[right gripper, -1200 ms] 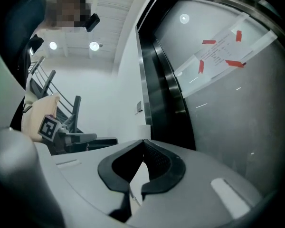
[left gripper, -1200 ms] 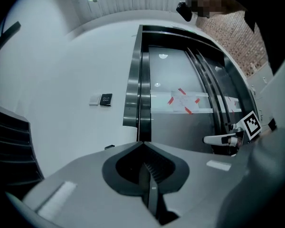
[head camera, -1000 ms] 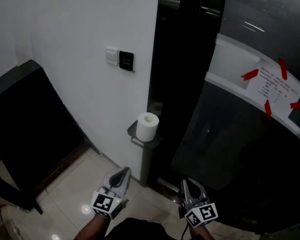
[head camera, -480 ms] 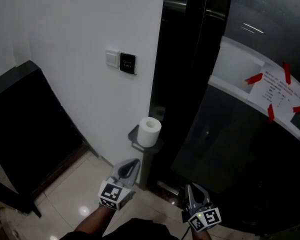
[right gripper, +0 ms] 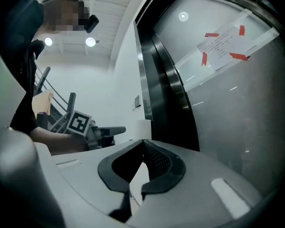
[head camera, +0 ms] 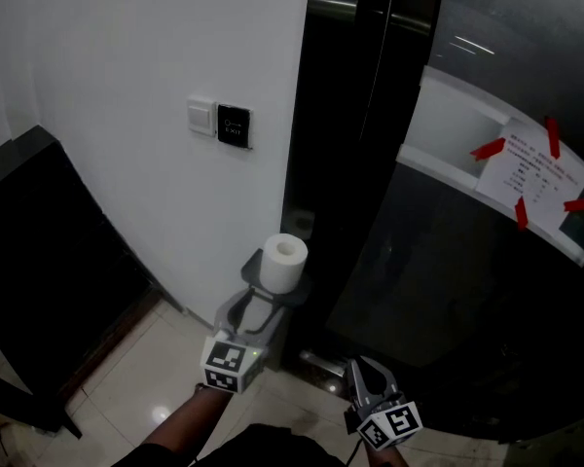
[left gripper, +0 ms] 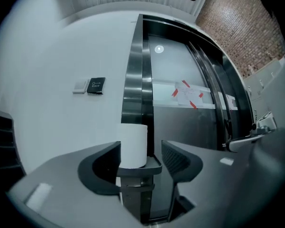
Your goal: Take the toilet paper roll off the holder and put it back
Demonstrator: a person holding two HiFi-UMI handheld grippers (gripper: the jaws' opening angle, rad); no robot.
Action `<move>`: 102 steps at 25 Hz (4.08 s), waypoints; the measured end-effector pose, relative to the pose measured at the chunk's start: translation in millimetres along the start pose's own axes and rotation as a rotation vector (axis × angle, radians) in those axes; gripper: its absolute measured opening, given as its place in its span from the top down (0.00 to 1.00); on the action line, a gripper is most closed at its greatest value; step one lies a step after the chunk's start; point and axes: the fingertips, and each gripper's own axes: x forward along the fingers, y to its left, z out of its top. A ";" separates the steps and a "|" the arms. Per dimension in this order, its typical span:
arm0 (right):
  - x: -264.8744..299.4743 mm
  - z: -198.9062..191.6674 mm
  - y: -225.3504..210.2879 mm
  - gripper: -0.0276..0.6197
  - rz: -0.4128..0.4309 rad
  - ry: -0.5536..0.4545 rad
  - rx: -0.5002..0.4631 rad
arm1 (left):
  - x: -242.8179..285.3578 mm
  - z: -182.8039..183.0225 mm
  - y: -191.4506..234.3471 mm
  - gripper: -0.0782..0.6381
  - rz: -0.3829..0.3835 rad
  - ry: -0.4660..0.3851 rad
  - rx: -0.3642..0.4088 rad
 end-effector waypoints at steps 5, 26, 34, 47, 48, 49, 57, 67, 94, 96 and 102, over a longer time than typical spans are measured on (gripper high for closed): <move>-5.7 0.5 -5.5 0.94 -0.041 0.000 -0.003 | 39.5 -4.0 19.7 0.26 0.036 0.053 -0.031; -25.1 2.0 -40.3 0.94 -0.109 0.007 0.003 | 119.7 -20.8 23.1 0.21 0.028 0.173 0.055; -19.1 8.5 -43.8 0.94 -0.089 -0.003 -0.015 | 123.9 -22.1 30.9 0.21 0.071 0.201 0.072; -21.7 7.2 -35.7 0.94 -0.042 -0.007 -0.003 | 75.4 18.5 17.9 0.22 -0.005 0.060 0.043; -21.9 6.5 -35.3 0.94 -0.038 -0.005 -0.001 | 68.0 21.7 16.9 0.22 -0.010 0.047 0.037; -22.0 5.7 -35.2 0.94 -0.033 -0.003 0.001 | 60.6 24.5 16.3 0.22 -0.011 0.035 0.035; -18.9 -1.0 -24.9 0.94 0.018 0.010 0.021 | 2.6 37.6 12.7 0.22 0.002 -0.005 0.058; -14.6 -3.7 -13.8 0.94 0.079 0.027 0.010 | -70.3 33.5 -12.3 0.22 0.013 -0.060 0.069; -25.3 -9.1 -8.8 0.94 0.074 0.030 0.032 | -134.9 12.4 -9.5 0.23 0.076 -0.045 -0.084; -26.4 -9.4 -7.8 0.94 0.073 0.030 0.033 | -134.2 11.6 -12.8 0.23 0.066 -0.040 -0.077; -30.6 -11.5 -6.7 0.94 0.075 0.022 0.034 | -133.5 14.5 -18.5 0.23 0.059 -0.041 -0.090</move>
